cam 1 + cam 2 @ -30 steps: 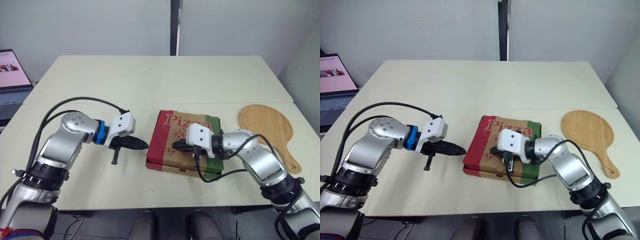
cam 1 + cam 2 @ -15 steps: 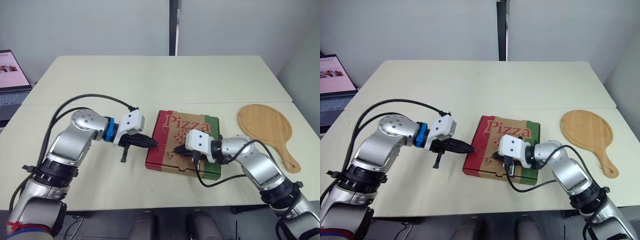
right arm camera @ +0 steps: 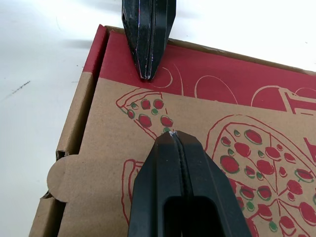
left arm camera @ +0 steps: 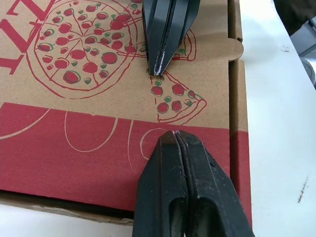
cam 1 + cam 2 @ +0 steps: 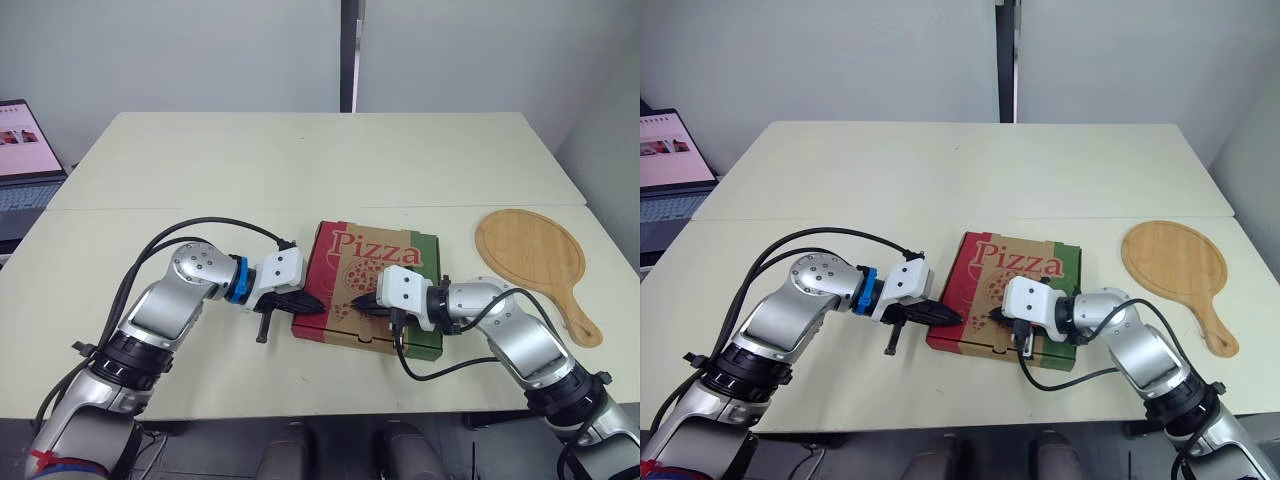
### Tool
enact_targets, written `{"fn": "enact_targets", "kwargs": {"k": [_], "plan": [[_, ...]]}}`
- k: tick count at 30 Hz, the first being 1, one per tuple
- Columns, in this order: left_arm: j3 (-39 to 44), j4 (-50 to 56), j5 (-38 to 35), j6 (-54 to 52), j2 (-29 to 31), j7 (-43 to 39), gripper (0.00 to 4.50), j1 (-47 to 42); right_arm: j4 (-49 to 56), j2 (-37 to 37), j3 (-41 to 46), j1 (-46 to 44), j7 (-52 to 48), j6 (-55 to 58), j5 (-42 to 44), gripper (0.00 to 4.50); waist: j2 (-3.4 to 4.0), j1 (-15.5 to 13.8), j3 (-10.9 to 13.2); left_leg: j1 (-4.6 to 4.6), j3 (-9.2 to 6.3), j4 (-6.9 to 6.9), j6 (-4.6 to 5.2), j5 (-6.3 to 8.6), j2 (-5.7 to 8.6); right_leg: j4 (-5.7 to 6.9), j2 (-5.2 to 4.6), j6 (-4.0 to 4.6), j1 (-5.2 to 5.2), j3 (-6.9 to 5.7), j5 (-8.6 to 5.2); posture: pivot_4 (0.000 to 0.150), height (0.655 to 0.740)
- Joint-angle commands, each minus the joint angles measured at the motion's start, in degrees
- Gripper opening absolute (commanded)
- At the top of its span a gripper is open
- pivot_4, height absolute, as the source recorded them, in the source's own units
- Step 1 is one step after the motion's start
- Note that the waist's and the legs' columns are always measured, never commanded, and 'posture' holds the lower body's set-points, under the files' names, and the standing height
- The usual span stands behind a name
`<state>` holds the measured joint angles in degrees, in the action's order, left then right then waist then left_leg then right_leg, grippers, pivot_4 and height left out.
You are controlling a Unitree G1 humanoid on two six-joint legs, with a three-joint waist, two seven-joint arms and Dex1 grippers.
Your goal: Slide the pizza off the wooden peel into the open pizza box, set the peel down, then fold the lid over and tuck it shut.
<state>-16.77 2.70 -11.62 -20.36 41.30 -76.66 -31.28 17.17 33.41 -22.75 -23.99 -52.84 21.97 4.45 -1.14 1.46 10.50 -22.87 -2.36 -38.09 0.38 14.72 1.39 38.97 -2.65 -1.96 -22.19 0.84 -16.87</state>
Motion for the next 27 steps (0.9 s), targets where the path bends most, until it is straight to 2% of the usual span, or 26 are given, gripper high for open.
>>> {"fn": "enact_targets", "kwargs": {"k": [1,6,10,12,17,27], "plan": [[3.73,1.50,-3.76,-4.31,-0.07,1.44,0.00,0.70,2.50,0.47,3.58,0.45,0.37,0.13,1.55,0.04,0.00,-0.01,0.00,0.00,0.00,0.00,0.00,0.00,0.00,0.00,0.00,0.00,0.00,0.00,0.00,0.150,0.7400],[12.55,3.14,-9.80,-11.55,2.13,5.15,0.00,1.32,9.39,1.61,13.86,2.02,2.54,6.12,7.90,0.04,-0.01,0.03,0.02,-0.08,-0.05,0.00,0.00,0.00,-0.01,0.01,-0.01,0.00,-0.08,-0.01,0.00,0.150,0.7400],[16.97,1.65,-8.04,-9.20,3.02,10.43,0.00,4.72,9.34,5.28,22.74,5.72,5.20,8.84,8.89,0.04,-0.01,-0.12,0.02,-0.06,-0.05,0.02,0.00,0.00,0.00,-0.01,-0.05,0.00,-0.05,-0.02,0.00,0.150,0.7400],[17.14,1.70,-6.81,-8.49,3.44,12.09,0.00,7.37,6.58,7.65,24.74,7.89,6.69,7.31,6.43,0.04,-0.01,-0.15,0.02,-0.05,-0.02,0.04,0.00,0.00,0.02,-0.02,-0.10,0.00,-0.05,0.00,0.00,0.150,0.7400],[14.33,2.54,-4.29,-6.74,2.74,13.94,0.00,12.81,-2.02,10.65,24.15,10.51,9.40,3.10,1.09,0.04,-0.01,-0.13,0.02,-0.04,0.03,0.06,0.00,0.00,0.04,-0.02,-0.13,0.00,-0.05,0.01,0.00,0.150,0.7400],[9.13,10.41,-6.19,-10.02,-0.38,14.43,0.00,17.05,-11.01,7.30,19.33,8.62,5.65,-1.69,2.00,0.04,-0.01,-0.03,0.02,-0.04,0.07,0.06,0.00,0.00,0.03,-0.01,-0.14,0.00,-0.05,0.03,0.00,0.150,0.7400]]}}
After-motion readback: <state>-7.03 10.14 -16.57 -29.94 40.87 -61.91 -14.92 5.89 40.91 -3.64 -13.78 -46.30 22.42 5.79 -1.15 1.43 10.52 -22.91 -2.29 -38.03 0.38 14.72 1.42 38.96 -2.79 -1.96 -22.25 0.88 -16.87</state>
